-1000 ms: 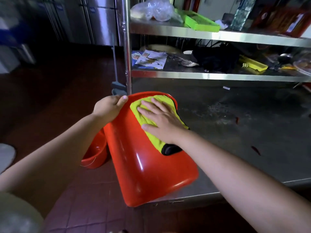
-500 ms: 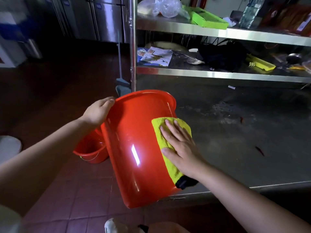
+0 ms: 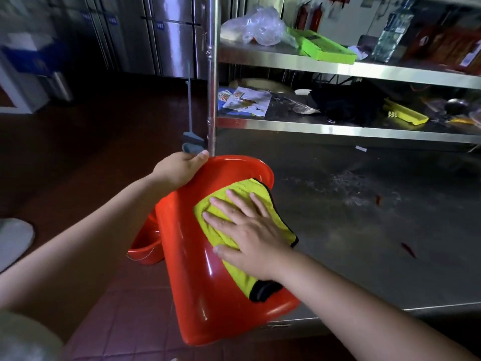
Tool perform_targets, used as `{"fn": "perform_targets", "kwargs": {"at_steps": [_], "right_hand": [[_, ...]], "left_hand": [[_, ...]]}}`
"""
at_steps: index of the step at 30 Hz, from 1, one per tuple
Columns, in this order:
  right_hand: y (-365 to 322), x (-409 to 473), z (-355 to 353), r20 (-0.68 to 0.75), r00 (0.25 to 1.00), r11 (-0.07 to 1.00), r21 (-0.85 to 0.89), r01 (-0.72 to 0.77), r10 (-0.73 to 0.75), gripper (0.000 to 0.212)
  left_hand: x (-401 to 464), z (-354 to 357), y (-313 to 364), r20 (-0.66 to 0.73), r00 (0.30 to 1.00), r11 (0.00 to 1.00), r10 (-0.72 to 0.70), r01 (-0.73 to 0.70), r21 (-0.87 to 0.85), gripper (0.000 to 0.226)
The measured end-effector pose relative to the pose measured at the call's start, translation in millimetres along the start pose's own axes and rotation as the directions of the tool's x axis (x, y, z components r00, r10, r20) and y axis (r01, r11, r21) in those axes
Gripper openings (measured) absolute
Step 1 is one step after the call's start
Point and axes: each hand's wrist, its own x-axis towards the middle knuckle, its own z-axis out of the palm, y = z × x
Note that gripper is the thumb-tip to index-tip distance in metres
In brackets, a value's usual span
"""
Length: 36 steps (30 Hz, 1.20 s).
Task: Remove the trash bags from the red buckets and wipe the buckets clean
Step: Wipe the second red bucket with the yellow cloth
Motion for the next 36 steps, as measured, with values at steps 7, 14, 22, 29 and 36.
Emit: {"fn": "perform_targets", "kwargs": {"at_steps": [7,14,22,29,36], "right_hand": [[25.9,72.5,-10.4,0.000,0.989,0.988,0.054,-0.146,0.146,0.058],[38.4,41.3,-10.6,0.024,0.989,0.974,0.171,-0.148,0.147,0.060],[13.0,-74.0,0.4,0.016,1.000,0.999,0.045,-0.008,0.007,0.061],[-24.9,-53.8,5.3,0.039,0.969,0.959,-0.138,0.248,-0.245,0.059],[4.6,-38.9,3.3,-0.021,0.998,0.997,-0.062,0.053,-0.055,0.062]], "left_hand": [[-1.6,0.8,-4.4,-0.031,0.999,0.999,0.037,-0.037,0.021,0.065],[-9.0,9.1,-2.0,-0.115,0.991,0.996,0.074,-0.067,0.066,0.062],[-6.6,13.5,3.3,-0.132,0.990,0.995,0.054,-0.042,0.093,0.063],[-4.1,17.0,14.6,-0.104,0.992,0.991,0.073,-0.061,0.119,0.057],[-14.7,18.8,9.2,-0.225,0.972,0.987,0.073,-0.039,0.155,0.067]]}}
